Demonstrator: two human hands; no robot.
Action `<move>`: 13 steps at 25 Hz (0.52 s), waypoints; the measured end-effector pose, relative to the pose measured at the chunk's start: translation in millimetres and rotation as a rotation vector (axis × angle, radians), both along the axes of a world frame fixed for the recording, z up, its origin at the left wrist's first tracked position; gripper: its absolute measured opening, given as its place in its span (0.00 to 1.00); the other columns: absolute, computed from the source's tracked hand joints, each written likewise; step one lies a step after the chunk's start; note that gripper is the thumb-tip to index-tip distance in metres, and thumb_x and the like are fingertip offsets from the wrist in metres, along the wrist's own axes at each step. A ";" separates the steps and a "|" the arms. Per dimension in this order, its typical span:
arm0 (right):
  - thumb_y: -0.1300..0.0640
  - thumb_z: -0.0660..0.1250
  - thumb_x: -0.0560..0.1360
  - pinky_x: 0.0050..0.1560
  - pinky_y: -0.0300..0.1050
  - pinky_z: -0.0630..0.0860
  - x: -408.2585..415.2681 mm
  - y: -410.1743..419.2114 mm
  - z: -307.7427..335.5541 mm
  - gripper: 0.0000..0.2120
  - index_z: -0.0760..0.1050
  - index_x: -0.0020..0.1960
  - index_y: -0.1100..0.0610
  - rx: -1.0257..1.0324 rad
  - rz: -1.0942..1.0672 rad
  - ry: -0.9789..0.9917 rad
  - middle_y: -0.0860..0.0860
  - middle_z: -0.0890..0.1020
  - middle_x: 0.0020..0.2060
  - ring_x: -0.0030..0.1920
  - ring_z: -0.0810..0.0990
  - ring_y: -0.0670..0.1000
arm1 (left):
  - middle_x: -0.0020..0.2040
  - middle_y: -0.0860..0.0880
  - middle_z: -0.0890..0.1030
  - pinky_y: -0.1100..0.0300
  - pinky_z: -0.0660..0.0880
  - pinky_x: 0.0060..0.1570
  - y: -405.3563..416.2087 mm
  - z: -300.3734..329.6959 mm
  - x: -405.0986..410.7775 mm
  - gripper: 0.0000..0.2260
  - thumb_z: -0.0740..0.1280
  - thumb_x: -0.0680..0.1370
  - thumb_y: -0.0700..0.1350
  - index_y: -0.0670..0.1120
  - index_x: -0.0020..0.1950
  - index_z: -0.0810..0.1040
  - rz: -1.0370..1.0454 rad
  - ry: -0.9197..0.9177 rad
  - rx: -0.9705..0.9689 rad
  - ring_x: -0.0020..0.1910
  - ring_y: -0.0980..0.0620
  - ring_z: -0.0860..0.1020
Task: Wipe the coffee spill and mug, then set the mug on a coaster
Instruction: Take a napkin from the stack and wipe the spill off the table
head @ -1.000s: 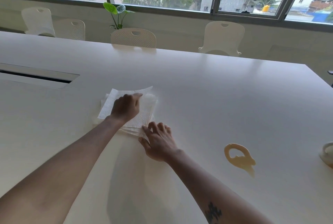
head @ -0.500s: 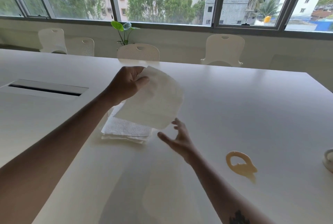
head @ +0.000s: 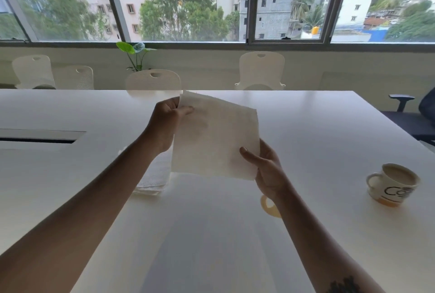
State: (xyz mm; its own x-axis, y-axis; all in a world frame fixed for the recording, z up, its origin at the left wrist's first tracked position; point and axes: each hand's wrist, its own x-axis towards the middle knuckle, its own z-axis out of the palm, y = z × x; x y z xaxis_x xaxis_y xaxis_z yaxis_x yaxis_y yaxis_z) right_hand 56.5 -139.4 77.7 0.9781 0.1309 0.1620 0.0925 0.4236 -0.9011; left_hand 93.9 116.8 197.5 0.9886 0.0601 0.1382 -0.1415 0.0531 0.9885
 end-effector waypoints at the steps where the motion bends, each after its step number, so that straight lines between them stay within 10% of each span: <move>1: 0.66 0.72 0.80 0.54 0.60 0.85 -1.9 -13.0 0.8 0.20 0.79 0.71 0.58 -0.033 -0.035 0.011 0.60 0.86 0.62 0.57 0.86 0.59 | 0.48 0.42 0.90 0.48 0.87 0.46 -10.8 -9.1 5.3 0.08 0.70 0.81 0.36 0.44 0.51 0.90 -0.005 0.043 -0.022 0.43 0.43 0.89; 6: 0.69 0.70 0.79 0.48 0.57 0.84 -3.9 -83.3 -4.2 0.18 0.78 0.68 0.58 -0.153 -0.212 0.183 0.59 0.86 0.54 0.48 0.86 0.58 | 0.45 0.49 0.90 0.58 0.83 0.35 -64.9 -64.6 12.2 0.08 0.73 0.82 0.48 0.46 0.58 0.85 -0.191 0.308 0.118 0.39 0.49 0.87; 13: 0.70 0.74 0.77 0.57 0.64 0.82 -7.5 -142.9 -49.9 0.18 0.79 0.65 0.64 -0.458 -0.324 0.494 0.64 0.85 0.58 0.56 0.86 0.64 | 0.56 0.42 0.87 0.56 0.85 0.38 -131.7 -134.6 -13.4 0.15 0.72 0.79 0.31 0.40 0.64 0.83 -0.303 0.426 0.194 0.46 0.46 0.86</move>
